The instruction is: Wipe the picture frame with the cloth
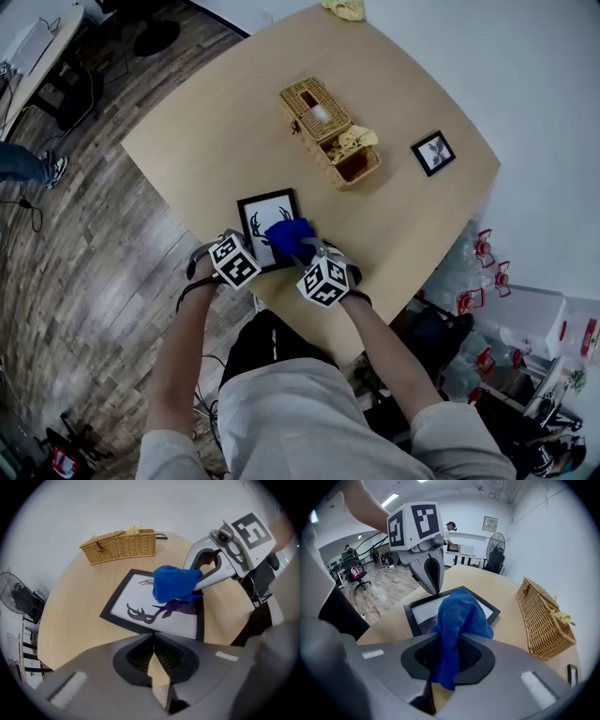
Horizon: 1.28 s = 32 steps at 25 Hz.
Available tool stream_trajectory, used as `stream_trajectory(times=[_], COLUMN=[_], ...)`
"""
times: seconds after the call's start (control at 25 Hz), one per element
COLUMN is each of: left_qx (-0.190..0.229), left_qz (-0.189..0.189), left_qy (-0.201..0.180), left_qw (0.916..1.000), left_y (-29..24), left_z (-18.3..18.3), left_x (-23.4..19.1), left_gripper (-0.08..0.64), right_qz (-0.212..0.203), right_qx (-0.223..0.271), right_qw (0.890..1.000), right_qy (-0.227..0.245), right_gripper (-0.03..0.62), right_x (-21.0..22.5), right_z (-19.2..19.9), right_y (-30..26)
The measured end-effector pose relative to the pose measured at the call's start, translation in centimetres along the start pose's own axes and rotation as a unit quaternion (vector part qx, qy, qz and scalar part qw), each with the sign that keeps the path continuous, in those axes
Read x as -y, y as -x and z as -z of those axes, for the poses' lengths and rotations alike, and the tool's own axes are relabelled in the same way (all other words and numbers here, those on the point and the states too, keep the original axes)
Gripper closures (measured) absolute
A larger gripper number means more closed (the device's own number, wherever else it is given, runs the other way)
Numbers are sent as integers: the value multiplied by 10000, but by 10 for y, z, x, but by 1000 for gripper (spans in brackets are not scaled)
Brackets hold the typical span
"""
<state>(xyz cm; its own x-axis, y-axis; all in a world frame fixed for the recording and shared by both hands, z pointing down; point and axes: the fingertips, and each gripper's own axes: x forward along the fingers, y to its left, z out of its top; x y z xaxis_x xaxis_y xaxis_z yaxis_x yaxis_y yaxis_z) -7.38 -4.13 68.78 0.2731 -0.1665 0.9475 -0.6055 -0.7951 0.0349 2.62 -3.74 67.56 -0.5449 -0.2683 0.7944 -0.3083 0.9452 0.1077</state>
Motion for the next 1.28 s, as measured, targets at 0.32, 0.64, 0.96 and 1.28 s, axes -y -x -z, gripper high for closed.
stream_trajectory(times=[0.32, 0.64, 0.96, 1.28], left_qx=[36, 95, 159, 114], left_qz=[156, 236, 254, 267], left_qy=[-224, -274, -230, -243], left_qw=[9996, 9993, 9993, 9993], left_y=[-1, -3, -1, -1], left_z=[0, -2, -2, -1], left_x=[0, 2, 0, 0], left_gripper=[506, 506, 506, 506], right_qz=[-53, -73, -273, -381], right_qx=[-274, -361, -196, -167], right_qw=[9994, 9986, 9981, 9976], right_qy=[-184, -390, -511, -545], right_gripper=[540, 540, 540, 540], right_x=[-17, -27, -47, -60], right_z=[11, 16, -4, -20], right_y=[8, 11, 0, -10])
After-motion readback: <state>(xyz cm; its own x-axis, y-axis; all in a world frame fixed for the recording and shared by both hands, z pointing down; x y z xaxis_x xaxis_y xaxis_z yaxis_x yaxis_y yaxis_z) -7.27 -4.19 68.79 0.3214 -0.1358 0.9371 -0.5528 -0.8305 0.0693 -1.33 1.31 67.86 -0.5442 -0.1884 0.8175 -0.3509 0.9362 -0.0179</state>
